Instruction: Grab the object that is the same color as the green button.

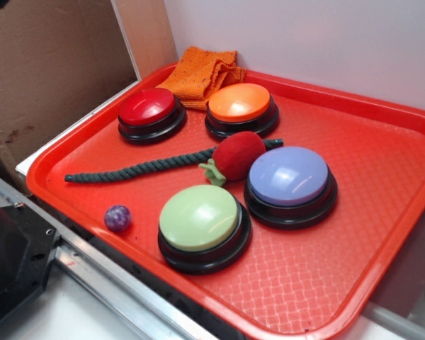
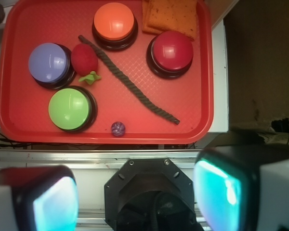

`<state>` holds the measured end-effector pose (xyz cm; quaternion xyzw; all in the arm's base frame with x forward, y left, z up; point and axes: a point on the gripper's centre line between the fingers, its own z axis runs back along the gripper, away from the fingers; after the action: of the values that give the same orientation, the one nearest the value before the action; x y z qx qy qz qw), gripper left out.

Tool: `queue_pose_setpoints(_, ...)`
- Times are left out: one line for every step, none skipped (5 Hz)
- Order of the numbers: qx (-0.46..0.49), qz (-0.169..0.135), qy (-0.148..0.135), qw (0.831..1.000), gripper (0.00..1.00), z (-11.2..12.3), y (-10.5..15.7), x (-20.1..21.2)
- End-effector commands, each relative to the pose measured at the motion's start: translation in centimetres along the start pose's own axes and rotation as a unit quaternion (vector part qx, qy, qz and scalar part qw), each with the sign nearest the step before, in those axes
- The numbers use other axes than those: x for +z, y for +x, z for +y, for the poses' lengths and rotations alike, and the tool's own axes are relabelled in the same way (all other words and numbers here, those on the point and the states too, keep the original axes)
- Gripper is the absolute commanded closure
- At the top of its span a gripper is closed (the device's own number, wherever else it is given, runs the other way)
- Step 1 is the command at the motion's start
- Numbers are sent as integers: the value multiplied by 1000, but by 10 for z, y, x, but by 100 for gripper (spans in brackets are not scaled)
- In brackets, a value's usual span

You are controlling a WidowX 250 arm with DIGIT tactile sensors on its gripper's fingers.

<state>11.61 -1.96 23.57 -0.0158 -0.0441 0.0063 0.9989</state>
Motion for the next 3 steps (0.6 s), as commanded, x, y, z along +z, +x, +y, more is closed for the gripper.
queue_pose_setpoints(0,0,0,1000,0,0,0,0)
queue_pose_setpoints(-46,-17,13,999,0,-1,14,-13)
queue_pose_setpoints(-83,-13,20,996,0,4,24,-35)
